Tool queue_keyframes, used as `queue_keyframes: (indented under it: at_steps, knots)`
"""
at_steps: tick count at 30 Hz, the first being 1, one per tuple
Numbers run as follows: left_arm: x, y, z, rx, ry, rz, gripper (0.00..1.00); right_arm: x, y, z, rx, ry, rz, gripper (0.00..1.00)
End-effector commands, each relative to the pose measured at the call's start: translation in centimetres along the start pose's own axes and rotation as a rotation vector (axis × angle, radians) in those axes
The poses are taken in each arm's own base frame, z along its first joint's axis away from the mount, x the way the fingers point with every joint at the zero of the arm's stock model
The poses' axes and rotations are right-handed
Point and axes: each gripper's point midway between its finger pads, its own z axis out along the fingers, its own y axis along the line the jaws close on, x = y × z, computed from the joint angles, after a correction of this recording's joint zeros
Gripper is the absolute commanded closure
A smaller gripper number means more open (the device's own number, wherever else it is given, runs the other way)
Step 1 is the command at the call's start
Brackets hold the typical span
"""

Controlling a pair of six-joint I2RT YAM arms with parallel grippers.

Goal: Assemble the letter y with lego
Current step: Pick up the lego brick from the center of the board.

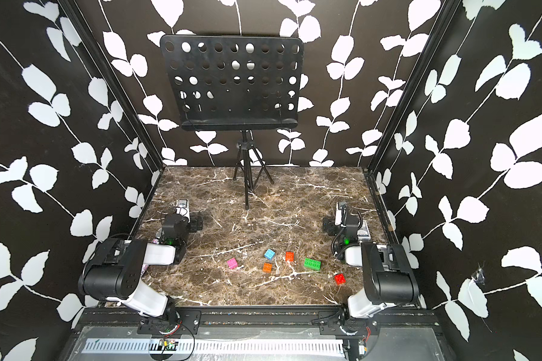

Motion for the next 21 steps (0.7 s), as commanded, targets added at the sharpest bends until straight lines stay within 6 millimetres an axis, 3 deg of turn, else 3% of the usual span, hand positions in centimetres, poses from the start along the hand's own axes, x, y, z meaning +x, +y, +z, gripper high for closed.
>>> queue_keyframes:
  at_steps: [1,6,12,18,21]
  knots:
    - [-0.6,0.1,-0.2,0.002,-0.026,-0.007,0.01,-3.0,0.0,-0.3,-0.004,-0.061,-0.007,0.01]
    - [-2.0,-0.4,0.0,0.046,-0.007,0.023,0.01,-4.9,0.4,-2.0,-0.033,0.067,0.03,0.01]
    - [-3.3,-2.0,0.5,0.172,0.188,0.065,0.01,-5.9,3.8,-5.8,-0.104,0.142,0.019,0.01]
    - [-7.4,-4.2,-1.6,0.365,0.337,0.027,0.06,-3.6,6.9,-9.5,-0.113,0.4,0.024,0.01]
    - [-8.3,-5.4,-2.8,0.444,0.417,-0.063,0.1,-2.1,9.0,-11.3,-0.144,0.55,0.049,0.01]
